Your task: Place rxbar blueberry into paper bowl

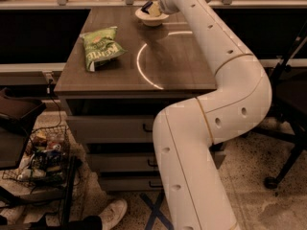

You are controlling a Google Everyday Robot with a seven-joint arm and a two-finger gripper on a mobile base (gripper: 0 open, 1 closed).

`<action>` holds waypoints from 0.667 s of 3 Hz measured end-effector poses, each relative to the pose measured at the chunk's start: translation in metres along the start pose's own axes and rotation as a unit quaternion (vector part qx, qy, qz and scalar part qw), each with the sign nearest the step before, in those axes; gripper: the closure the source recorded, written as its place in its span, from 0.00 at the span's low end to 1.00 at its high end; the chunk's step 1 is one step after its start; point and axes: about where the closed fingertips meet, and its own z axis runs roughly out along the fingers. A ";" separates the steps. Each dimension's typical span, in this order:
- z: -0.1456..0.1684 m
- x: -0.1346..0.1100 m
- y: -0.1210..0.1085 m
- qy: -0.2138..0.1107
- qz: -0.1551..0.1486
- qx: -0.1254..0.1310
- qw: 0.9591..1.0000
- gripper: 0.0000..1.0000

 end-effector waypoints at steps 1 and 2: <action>0.000 0.000 0.000 0.000 0.000 0.000 1.000 1.00; 0.008 0.000 0.004 0.000 -0.007 0.005 1.000 1.00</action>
Offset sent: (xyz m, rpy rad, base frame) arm 0.0435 0.0062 0.0111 -0.0339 -0.0261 -0.0058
